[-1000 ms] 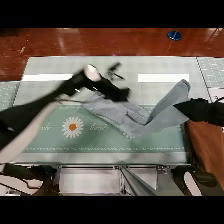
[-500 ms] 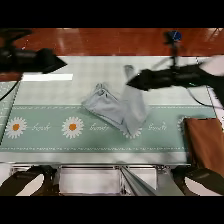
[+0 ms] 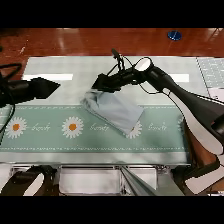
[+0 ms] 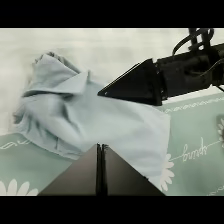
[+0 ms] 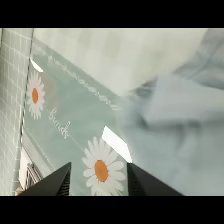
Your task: Fold the shirts.
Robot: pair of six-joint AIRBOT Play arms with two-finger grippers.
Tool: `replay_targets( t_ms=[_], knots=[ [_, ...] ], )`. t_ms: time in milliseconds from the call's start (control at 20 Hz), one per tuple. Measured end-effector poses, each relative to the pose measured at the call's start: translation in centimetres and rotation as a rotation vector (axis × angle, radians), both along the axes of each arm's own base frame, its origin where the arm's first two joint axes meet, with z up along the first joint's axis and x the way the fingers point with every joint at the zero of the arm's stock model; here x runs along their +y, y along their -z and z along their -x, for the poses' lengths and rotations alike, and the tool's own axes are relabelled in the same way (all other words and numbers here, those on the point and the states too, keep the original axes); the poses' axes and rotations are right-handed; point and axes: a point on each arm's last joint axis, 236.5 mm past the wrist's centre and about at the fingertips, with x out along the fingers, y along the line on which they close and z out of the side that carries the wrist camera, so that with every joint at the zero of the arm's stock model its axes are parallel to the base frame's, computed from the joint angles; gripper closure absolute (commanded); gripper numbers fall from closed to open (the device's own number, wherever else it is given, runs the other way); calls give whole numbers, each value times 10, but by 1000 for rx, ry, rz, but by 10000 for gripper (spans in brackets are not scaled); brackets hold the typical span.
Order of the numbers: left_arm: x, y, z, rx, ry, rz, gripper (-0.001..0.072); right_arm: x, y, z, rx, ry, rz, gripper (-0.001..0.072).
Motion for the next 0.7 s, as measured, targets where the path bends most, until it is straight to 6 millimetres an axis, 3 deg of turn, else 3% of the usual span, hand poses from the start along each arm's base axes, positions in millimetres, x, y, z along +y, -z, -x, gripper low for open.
replay_targets(
  t_ms=[150,250,350,450,550,650,700],
  knots=[
    [4,19,-7,44,-16,-5,684,-46,-29,-11,2,9,-4,299],
    [6,27,-10,65,-21,-6,684,-98,-53,-4,-42,-4,80,299],
    [7,32,-10,81,-24,-6,684,-165,-59,18,-81,30,275,299],
    [7,38,-10,96,-24,-7,684,-235,-46,49,-68,165,480,299],
    [7,47,-7,119,-24,-7,684,-280,-19,84,-23,352,575,299],
    [7,59,-3,148,-24,-7,684,-288,18,114,37,498,533,299],
    [6,65,-1,164,-23,0,683,-282,37,126,77,543,486,299]
  ],
)
